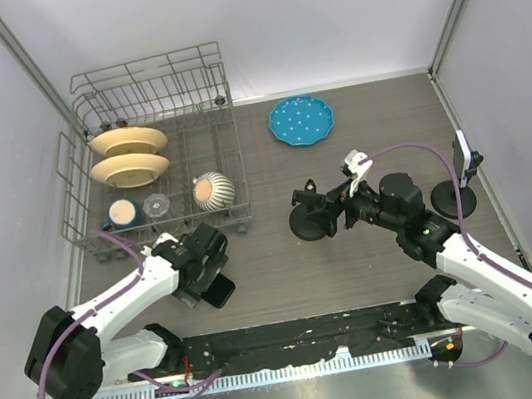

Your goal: Place the phone on the phone stand

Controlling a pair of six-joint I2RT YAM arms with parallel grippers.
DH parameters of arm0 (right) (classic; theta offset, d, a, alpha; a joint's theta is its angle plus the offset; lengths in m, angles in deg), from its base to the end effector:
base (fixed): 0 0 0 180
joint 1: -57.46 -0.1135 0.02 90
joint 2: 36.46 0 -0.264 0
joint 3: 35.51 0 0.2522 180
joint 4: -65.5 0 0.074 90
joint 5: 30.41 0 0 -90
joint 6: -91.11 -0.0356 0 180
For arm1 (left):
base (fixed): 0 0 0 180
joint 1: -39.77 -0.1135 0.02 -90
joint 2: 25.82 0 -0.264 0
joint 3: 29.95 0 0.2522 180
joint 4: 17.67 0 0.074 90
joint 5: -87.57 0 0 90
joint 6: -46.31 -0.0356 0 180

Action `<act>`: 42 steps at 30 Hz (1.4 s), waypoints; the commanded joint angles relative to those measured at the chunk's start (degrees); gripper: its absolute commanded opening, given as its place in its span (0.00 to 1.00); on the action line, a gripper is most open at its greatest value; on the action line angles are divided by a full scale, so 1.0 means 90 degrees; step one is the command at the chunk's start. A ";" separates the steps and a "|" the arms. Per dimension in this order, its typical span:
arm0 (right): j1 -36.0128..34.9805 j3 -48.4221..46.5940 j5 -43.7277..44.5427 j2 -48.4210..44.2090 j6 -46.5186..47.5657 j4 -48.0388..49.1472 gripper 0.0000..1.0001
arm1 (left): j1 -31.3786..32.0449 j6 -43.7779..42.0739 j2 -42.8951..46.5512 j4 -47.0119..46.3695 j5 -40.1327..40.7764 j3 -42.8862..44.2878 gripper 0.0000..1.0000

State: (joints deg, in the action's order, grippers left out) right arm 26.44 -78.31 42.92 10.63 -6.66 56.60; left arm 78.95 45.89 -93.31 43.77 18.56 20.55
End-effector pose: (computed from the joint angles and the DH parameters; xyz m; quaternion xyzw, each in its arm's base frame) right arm 0.1636 0.1103 0.2633 -0.2444 0.7413 0.3113 0.5421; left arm 0.1488 -0.1049 0.1786 -0.4331 0.8773 -0.0110 0.2063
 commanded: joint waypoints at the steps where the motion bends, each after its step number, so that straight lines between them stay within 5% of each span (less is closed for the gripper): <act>1: -0.0049 0.0004 -0.0101 0.0051 -0.0055 0.0339 0.88 | -0.0037 0.0047 0.0017 0.0571 0.0041 0.0118 1.00; 10: -0.0029 0.0052 -0.0092 -0.0135 -0.0055 0.0319 0.88 | -0.0037 0.0426 0.0545 0.0397 0.0158 -0.0145 1.00; 29: -0.0029 0.0033 0.0034 0.0041 -0.0113 0.0300 0.89 | -0.0046 0.0525 -0.1037 -0.0113 -0.0262 -0.0214 1.00; 32: -0.0029 -0.0093 0.0181 0.0226 -0.0259 0.0212 0.88 | -0.0037 0.0652 -0.1027 -0.0161 -0.0301 -0.0321 0.91; 34: -0.0029 -0.0191 0.0367 0.0450 -0.0609 0.0134 0.89 | -0.0037 0.0691 -0.0950 -0.0249 -0.0311 -0.0418 0.72; 35: -0.0029 -0.0298 0.0425 0.0509 -0.0766 0.0104 0.89 | -0.0037 0.0681 -0.0920 -0.0259 -0.0321 -0.0438 0.62; 36: -0.0029 -0.0347 0.0542 0.0568 -0.0990 0.0066 0.89 | -0.0037 0.0662 -0.0881 -0.0297 -0.0321 -0.0458 0.39; 39: -0.0029 -0.0436 0.0679 0.0627 -0.1557 0.0065 0.89 | -0.0037 0.0574 -0.0579 -0.0288 -0.0360 -0.0555 0.01; 42: -0.0029 -0.0407 0.0885 0.0423 -0.1851 0.0017 0.89 | -0.0037 0.0574 -0.0062 -0.0210 -0.0370 -0.0653 0.00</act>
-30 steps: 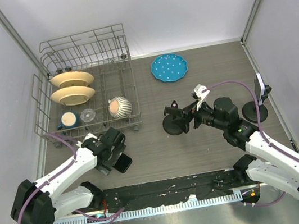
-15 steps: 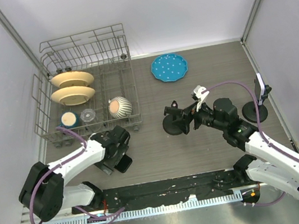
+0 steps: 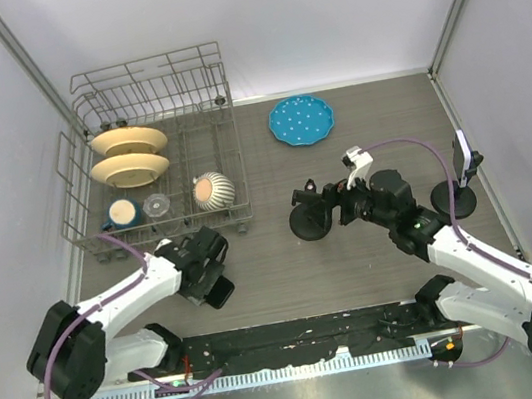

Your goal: Place the phone on the phone stand

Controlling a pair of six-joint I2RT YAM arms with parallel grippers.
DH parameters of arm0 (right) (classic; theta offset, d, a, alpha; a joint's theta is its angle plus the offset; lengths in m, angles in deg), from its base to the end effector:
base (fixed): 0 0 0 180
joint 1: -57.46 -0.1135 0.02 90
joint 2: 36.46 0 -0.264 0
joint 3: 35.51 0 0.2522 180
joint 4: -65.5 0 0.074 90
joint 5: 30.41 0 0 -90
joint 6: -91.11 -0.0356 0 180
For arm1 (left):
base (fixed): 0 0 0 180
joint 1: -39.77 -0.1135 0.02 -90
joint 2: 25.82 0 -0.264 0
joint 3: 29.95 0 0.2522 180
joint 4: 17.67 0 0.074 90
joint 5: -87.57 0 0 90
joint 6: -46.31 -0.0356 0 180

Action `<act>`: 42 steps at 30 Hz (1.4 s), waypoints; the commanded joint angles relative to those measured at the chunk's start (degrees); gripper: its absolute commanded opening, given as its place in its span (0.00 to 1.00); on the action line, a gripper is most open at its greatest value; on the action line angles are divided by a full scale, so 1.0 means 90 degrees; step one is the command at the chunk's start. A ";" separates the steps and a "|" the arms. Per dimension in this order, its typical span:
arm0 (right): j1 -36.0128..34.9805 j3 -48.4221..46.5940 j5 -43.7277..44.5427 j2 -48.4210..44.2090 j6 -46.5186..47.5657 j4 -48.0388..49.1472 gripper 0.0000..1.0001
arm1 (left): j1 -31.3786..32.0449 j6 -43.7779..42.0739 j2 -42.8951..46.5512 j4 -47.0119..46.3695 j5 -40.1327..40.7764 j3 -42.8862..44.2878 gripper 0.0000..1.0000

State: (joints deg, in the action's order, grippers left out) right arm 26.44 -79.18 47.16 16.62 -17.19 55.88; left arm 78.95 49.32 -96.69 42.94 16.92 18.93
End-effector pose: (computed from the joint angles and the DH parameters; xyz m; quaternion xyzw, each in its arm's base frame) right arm 0.1786 0.1164 0.2479 -0.1521 0.7975 0.3209 0.4877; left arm 0.1479 -0.1053 0.1618 -0.4550 0.8723 0.0098 0.1791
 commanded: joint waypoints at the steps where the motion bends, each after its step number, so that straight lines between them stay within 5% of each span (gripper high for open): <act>1: -0.0029 -0.0300 0.0520 -0.0321 -0.0681 0.0009 0.89 | -0.0037 0.0164 0.0529 -0.0137 -0.0188 -0.0541 0.00; 11: -0.0029 -0.0387 -0.0006 -0.1113 -0.0398 -0.0050 0.89 | -0.0047 0.0272 0.4045 -0.0226 -0.0129 -0.0982 0.00; 23: -0.0029 -0.1051 -0.0709 -0.0566 -0.0749 -0.0284 0.89 | -0.0047 -0.2157 0.5774 -0.0594 -0.0392 0.0209 0.00; 29: -0.0029 -0.1578 -0.0261 -0.0585 -0.0505 -0.1026 0.89 | -0.0047 -0.3904 0.4967 -0.2166 -0.1563 0.1312 0.00; 35: -0.0029 -0.2213 0.0742 -0.0459 -0.0720 -0.1807 0.89 | -0.0047 -0.5196 0.2653 -0.2724 -0.2657 0.3011 0.00; 42: -0.0029 -0.2692 0.1351 -0.0400 -0.1334 -0.2198 0.95 | -0.0047 -0.6593 0.0337 -0.2344 -0.3146 0.5372 0.00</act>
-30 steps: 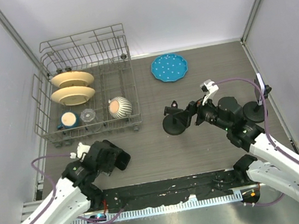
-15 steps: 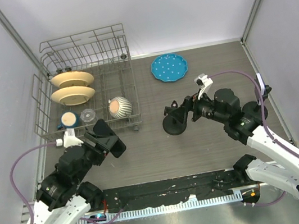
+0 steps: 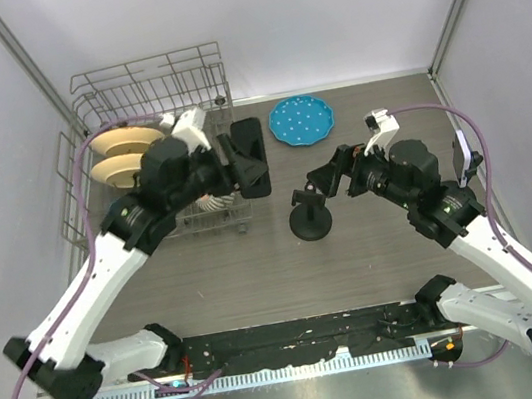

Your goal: Place the phone on the phone stand

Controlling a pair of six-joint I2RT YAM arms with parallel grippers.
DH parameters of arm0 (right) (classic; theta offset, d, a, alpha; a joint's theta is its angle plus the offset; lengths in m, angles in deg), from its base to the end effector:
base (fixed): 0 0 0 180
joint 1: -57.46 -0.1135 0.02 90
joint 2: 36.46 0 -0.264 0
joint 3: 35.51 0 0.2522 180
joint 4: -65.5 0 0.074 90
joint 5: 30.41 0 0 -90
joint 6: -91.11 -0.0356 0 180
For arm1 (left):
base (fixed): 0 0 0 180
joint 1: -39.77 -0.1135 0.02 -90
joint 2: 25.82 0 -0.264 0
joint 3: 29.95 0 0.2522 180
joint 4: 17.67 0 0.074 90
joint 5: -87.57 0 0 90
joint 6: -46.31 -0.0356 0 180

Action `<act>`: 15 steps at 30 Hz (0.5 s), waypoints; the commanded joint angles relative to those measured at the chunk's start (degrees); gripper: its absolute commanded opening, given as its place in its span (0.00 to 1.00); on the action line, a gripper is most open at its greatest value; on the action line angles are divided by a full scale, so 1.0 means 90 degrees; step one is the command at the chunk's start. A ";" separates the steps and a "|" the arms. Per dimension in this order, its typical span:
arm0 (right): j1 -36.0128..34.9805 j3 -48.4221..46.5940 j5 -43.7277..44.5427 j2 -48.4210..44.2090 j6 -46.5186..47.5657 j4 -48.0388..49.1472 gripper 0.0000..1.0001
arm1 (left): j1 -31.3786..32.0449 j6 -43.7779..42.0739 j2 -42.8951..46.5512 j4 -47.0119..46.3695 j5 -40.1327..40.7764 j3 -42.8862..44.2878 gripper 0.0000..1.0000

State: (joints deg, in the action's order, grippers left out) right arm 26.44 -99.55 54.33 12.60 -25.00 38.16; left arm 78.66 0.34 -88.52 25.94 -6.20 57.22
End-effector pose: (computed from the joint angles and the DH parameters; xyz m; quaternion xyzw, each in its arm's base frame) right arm 0.1676 0.1046 0.3547 -0.0621 0.7764 0.3308 0.5329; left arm 0.1791 -0.1474 0.4167 -0.0175 0.8144 -0.4037 0.4165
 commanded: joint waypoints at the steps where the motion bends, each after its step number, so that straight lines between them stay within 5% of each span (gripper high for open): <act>1: -0.0020 -0.0506 0.0555 0.0038 -0.0710 -0.0229 0.97 | -0.0015 -0.1394 -0.0785 -0.0387 -0.0577 0.1247 0.00; 4: -0.0029 -0.0798 0.0750 0.0115 -0.0868 -0.0142 0.98 | -0.0005 -0.1921 -0.0876 -0.0444 -0.0499 0.1434 0.00; 8: -0.0029 -0.1141 -0.0019 0.0583 -0.0791 0.0316 0.94 | 0.0024 -0.2674 -0.0351 -0.1069 0.0017 0.0442 0.00; 11: -0.0058 -0.1268 -0.0899 0.1060 -0.0810 0.1049 0.84 | 0.0180 -0.2996 -0.0008 -0.1625 0.0350 -0.0291 0.00; 15: -0.0633 -0.1688 -0.0804 0.1521 -0.0325 0.1227 0.77 | 0.0268 -0.3163 0.0578 -0.2212 0.0350 -0.0958 0.00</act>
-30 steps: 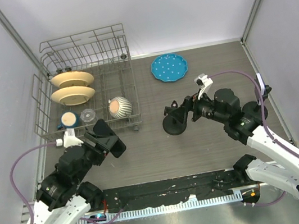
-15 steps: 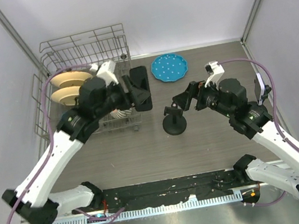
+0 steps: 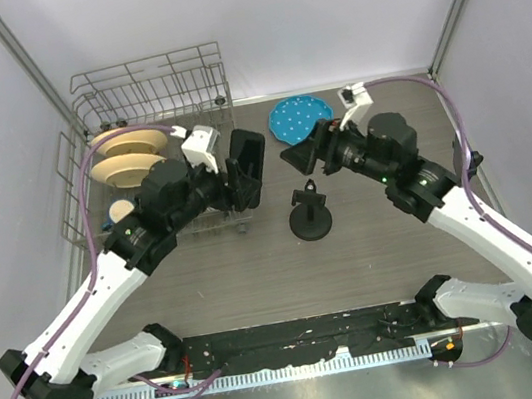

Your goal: Place the phone on the phone stand

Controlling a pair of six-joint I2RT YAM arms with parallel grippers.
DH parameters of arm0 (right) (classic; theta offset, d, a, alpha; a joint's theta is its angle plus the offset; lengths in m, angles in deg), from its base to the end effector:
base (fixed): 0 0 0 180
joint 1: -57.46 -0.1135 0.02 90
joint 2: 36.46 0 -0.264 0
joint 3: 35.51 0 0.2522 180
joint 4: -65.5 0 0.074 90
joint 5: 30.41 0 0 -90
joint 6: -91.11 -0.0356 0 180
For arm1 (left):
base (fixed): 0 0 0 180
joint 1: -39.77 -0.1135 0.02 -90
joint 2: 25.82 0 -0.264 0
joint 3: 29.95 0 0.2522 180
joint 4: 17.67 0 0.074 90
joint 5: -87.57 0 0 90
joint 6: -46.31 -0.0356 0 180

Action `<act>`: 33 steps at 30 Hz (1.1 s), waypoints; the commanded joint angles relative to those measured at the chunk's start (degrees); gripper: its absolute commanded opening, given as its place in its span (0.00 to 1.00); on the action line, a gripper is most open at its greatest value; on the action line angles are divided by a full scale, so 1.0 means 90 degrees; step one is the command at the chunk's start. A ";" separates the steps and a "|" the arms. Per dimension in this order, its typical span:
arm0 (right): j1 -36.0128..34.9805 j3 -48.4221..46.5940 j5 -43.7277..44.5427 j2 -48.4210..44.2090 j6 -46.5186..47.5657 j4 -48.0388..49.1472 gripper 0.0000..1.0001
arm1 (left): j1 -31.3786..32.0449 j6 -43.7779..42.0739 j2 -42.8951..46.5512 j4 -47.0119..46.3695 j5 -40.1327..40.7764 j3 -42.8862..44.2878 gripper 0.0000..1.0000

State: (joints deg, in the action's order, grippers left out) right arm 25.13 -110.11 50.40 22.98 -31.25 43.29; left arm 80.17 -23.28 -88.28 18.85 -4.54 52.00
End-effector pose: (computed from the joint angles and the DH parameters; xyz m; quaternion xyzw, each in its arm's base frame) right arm 0.1977 0.1318 0.3934 -0.0529 0.7469 0.4039 0.5256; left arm 0.1823 -0.1568 0.3996 0.1503 0.7898 -0.3137 0.5053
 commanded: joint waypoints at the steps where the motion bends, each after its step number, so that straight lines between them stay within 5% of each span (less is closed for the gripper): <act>1: -0.0750 -0.0680 -0.0221 0.0417 0.0518 0.0655 0.77 | 0.0101 -0.0548 0.0621 -0.1571 0.0350 -0.0485 0.00; 8: -0.1074 -0.0750 0.0151 0.0924 0.0539 0.1192 0.76 | 0.0110 -0.0275 0.0690 -0.1709 0.0411 -0.0866 0.00; 26: -0.1095 -0.0438 0.0133 0.1677 -0.0281 0.2198 0.23 | 0.0374 -0.0070 0.0475 -0.1602 0.0430 -0.0818 0.00; 29: -0.1104 -0.0301 0.0035 0.1648 -0.0301 0.2247 0.01 | 0.0423 -0.0089 0.0387 -0.1514 0.0362 -0.0740 0.00; 30: -0.1095 -0.0233 0.0054 0.1590 -0.0195 0.2199 0.01 | 0.0423 -0.0147 0.0368 -0.1475 0.0294 -0.0730 0.03; 32: -0.1094 -0.0125 0.0093 0.1346 -0.0097 0.2208 0.01 | 0.0423 -0.0177 0.0338 -0.1407 -0.0017 -0.0672 0.25; 33: -0.1085 -0.0038 0.0132 0.1258 -0.0019 0.2102 0.01 | 0.0423 -0.0187 0.0367 -0.1416 -0.0097 -0.0681 0.54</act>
State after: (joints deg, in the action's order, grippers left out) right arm 15.25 -112.34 51.18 37.75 -33.00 59.62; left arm 83.01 -24.44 -85.81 11.16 0.44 42.95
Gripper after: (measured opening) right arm 0.231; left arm 0.689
